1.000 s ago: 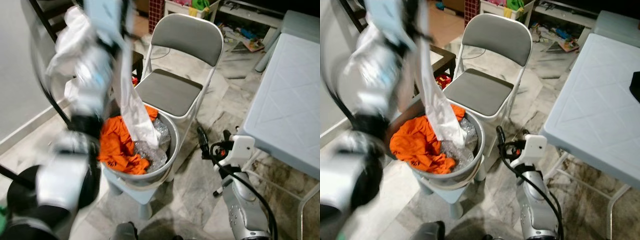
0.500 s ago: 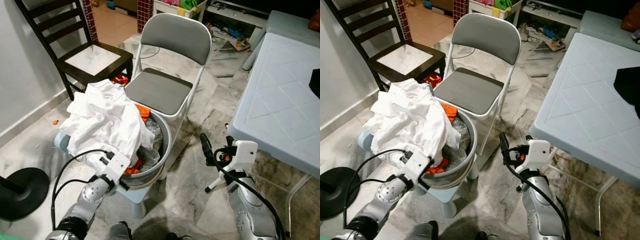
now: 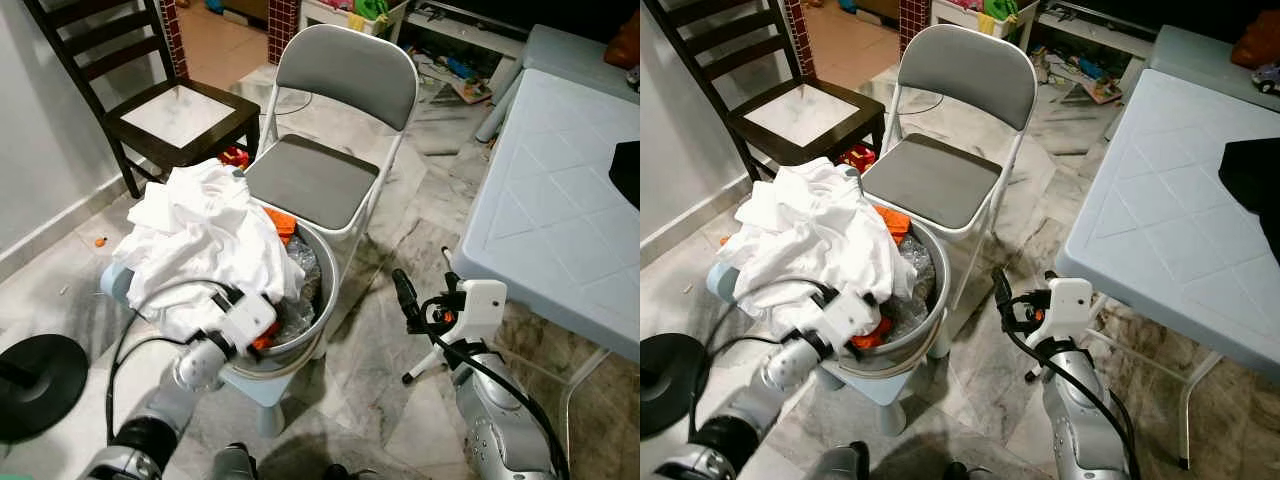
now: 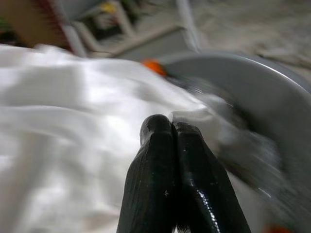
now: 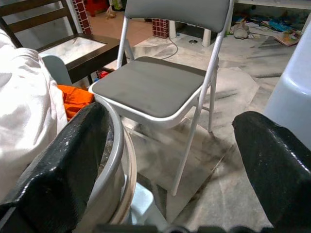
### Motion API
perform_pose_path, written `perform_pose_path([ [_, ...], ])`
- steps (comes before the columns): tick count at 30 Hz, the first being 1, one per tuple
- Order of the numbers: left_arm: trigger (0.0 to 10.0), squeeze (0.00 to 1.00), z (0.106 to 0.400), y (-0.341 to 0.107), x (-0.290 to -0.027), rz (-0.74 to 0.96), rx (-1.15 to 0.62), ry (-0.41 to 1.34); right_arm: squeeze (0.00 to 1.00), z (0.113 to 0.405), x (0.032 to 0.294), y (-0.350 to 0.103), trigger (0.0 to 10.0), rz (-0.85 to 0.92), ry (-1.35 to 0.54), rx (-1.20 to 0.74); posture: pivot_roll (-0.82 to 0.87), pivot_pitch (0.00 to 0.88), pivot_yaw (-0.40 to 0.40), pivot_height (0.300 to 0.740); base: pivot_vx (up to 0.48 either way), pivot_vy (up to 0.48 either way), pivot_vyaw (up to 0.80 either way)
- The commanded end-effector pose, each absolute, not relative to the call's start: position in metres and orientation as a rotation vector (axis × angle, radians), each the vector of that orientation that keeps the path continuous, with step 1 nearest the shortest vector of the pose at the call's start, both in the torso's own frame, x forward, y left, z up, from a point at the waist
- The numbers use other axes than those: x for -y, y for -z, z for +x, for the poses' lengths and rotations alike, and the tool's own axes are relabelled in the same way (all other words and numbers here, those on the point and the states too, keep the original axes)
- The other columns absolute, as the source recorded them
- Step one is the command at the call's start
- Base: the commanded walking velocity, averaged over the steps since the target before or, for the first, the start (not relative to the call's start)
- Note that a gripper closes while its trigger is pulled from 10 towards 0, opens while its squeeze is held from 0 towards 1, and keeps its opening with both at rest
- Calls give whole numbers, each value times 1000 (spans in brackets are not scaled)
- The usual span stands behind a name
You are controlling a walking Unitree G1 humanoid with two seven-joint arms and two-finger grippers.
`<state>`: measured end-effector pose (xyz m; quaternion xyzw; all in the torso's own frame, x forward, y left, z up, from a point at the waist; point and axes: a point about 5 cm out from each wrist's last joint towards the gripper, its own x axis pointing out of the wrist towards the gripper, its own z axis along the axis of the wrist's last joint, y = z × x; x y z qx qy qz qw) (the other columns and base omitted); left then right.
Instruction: Hang hanger
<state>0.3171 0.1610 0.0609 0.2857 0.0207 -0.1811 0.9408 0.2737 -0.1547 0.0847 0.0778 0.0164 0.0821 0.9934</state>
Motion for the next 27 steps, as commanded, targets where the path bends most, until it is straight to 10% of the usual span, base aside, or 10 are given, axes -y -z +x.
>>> perform_pose_path([
  [1, 10000, 0, 328, -76, -169, 544, -7, 280, 1000, 273, 157, -88, 10000, 145, -169, -25, 284, 163, -147, 740, 0, 0, 0],
  [2, 10000, 663, 333, -82, -172, 525, 3, 250, 1000, 272, 157, -88, 10000, 144, -169, -27, 283, 163, -148, 740, 0, 0, 0],
  [3, 10000, 1000, 338, -86, -173, 497, 5, 231, 1000, 272, 157, -88, 10000, 143, -168, -27, 283, 163, -148, 740, 0, 0, 0],
  [17, 10000, 1000, 370, -120, -221, 441, -92, -64, 1000, 259, 163, -86, 10000, 134, -147, -43, 227, 183, -149, 740, 0, 0, 0],
  [27, 10000, 1000, 382, -132, -206, 486, -97, -49, 1000, 248, 161, -85, 10000, 129, -141, -57, 185, 209, -149, 740, 0, 0, 0],
])
